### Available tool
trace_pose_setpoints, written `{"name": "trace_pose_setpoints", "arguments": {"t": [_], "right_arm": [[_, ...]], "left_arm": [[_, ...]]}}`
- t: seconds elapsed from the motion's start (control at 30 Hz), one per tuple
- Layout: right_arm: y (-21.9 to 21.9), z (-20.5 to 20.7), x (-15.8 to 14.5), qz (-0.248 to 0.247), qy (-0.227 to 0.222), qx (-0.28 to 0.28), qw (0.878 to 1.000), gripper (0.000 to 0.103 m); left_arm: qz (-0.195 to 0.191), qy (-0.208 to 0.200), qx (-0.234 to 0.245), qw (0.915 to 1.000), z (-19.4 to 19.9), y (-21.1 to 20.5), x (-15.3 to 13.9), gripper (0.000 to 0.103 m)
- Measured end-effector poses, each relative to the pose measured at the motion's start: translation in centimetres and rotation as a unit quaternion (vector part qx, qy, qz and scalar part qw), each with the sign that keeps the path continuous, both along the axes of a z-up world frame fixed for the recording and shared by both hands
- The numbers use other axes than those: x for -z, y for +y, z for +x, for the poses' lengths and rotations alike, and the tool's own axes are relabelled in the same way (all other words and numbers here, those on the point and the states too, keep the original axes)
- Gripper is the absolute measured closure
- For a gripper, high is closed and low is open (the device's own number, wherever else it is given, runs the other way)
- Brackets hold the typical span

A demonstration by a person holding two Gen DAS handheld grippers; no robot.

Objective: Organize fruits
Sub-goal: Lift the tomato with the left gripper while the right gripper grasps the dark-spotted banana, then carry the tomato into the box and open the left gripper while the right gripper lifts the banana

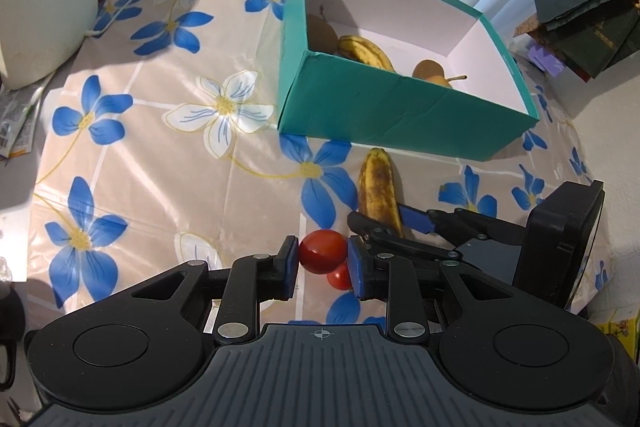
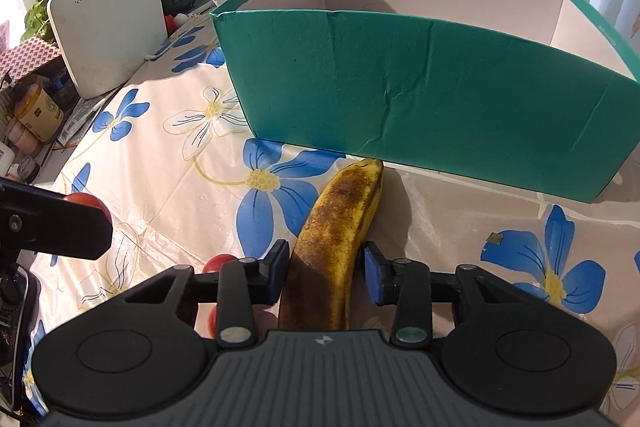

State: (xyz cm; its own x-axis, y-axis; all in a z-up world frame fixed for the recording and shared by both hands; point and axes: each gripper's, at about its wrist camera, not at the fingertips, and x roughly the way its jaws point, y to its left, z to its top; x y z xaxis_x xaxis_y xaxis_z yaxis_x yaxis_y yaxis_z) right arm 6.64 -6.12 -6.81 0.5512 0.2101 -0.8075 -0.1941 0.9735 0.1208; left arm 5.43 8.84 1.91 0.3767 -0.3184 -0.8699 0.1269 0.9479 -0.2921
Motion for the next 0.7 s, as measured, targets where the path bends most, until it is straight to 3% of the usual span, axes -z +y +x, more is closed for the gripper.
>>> {"name": "trace_pose_setpoints", "arguments": {"t": [0.33, 0.7], "right_arm": [[-0.7, -0.8, -0.6, 0.003, -0.019, 0.016, 1.000, 0.068], [-5.5, -3.5, -6.8, 0.039, -0.098, 0.075, 0.992, 0.070]], "left_arm": [[0.002, -0.008, 0.005, 1.0000, -0.1, -0.1, -0.3, 0.073], [0.015, -0.023, 0.020, 0.9994, 0.6, -1.4, -1.1, 0.073]]}}
